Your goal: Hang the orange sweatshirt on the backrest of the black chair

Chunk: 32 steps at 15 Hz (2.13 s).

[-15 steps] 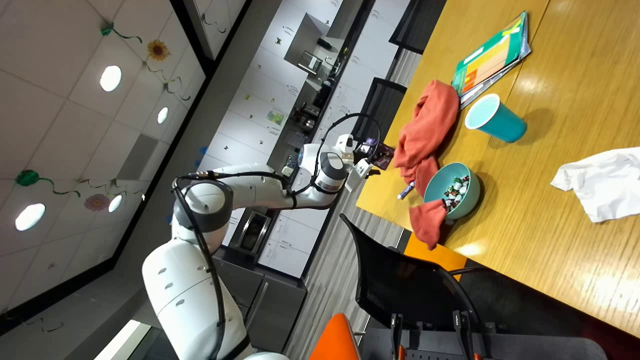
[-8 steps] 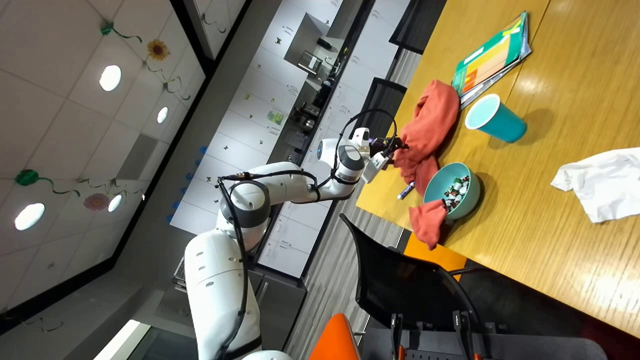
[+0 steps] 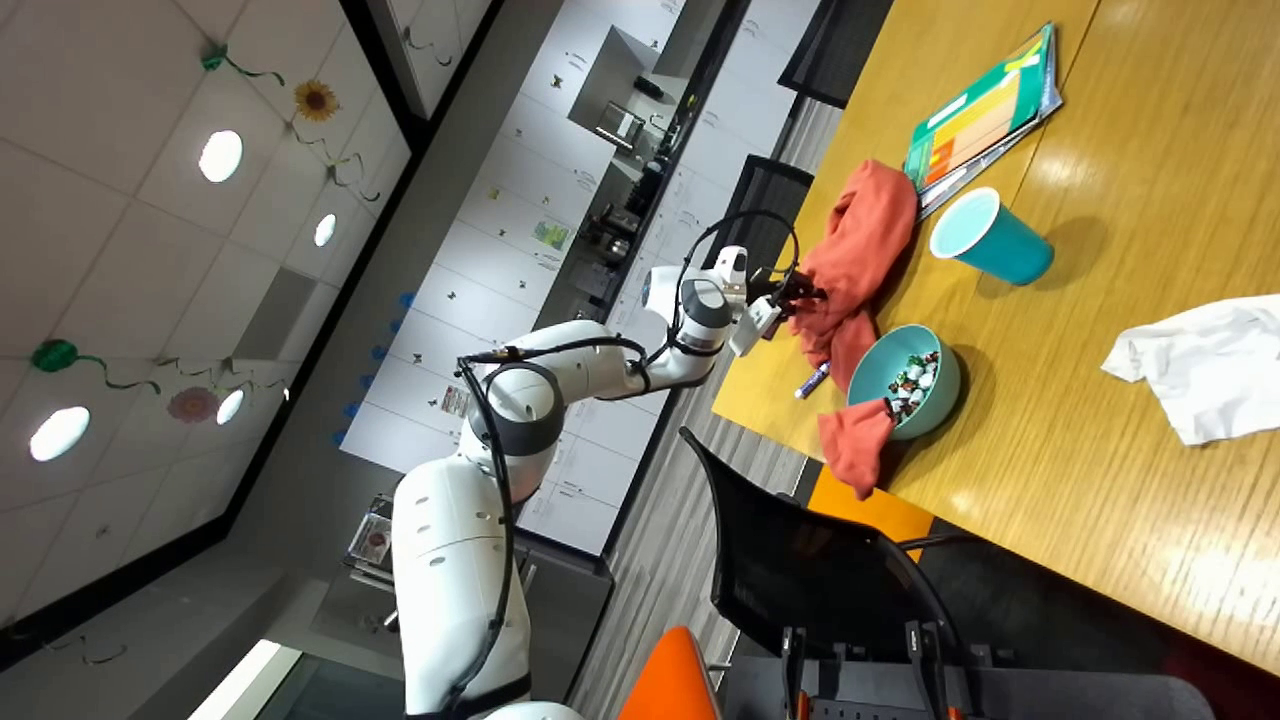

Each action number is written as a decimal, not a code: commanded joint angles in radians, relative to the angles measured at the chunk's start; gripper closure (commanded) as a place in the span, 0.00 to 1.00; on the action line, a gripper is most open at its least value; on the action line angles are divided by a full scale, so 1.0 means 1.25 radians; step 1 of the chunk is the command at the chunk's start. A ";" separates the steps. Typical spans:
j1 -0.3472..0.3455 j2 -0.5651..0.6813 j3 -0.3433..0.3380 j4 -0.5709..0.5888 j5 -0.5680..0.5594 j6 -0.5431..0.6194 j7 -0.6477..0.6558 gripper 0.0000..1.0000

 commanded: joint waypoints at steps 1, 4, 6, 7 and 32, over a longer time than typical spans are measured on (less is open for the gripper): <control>-0.001 -0.010 0.004 0.017 0.003 -0.049 0.019 0.81; 0.004 -0.046 0.006 -0.018 -0.004 -0.066 0.012 1.00; 0.016 -0.082 -0.002 -0.053 -0.015 -0.084 0.013 1.00; 0.024 -0.111 -0.003 -0.083 -0.024 -0.092 0.011 0.99; 0.003 -0.793 0.233 -0.734 -0.201 -0.181 -0.043 0.94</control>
